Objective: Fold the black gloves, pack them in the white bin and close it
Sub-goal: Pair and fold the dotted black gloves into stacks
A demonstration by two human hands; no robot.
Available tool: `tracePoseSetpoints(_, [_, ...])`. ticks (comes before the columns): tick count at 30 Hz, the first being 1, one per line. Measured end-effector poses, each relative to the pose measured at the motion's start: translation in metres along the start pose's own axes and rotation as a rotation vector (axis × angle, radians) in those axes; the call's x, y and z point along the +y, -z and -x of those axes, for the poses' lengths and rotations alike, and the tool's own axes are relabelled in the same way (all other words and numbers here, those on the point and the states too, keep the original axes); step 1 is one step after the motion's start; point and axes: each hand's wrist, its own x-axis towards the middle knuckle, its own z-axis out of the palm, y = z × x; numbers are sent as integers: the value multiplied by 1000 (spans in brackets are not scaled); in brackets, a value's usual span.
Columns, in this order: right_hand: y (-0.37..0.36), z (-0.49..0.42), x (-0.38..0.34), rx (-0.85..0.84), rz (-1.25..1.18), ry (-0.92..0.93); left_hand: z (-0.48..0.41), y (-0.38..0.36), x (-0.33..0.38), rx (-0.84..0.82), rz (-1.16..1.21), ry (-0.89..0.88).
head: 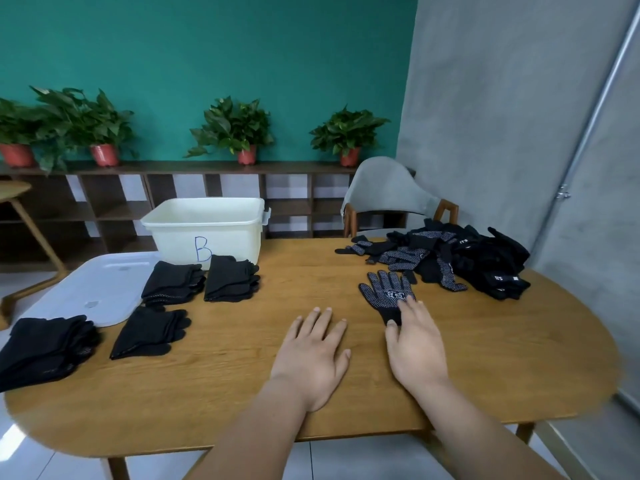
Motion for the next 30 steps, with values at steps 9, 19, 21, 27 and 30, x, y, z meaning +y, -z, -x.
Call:
tracePoseSetpoints(9, [-12,-1,-7,-16,136,324,-8,-2,-1,22,2,-143])
tracePoseSetpoints(19, [13,-108,15,-205,300,119,-12,3,-7,0,163,-159])
tracePoseSetpoints(21, [16,-135,18,-236,373,75,-12,4,-7,26,182,-127])
tracePoseSetpoints(27, [6,-195,33,-305,410,-113,-15,4,-6,65,234,-48])
tracePoseSetpoints(30, [-18,-193,36,-394,361,-183,-18,3,-7,65,248,-10])
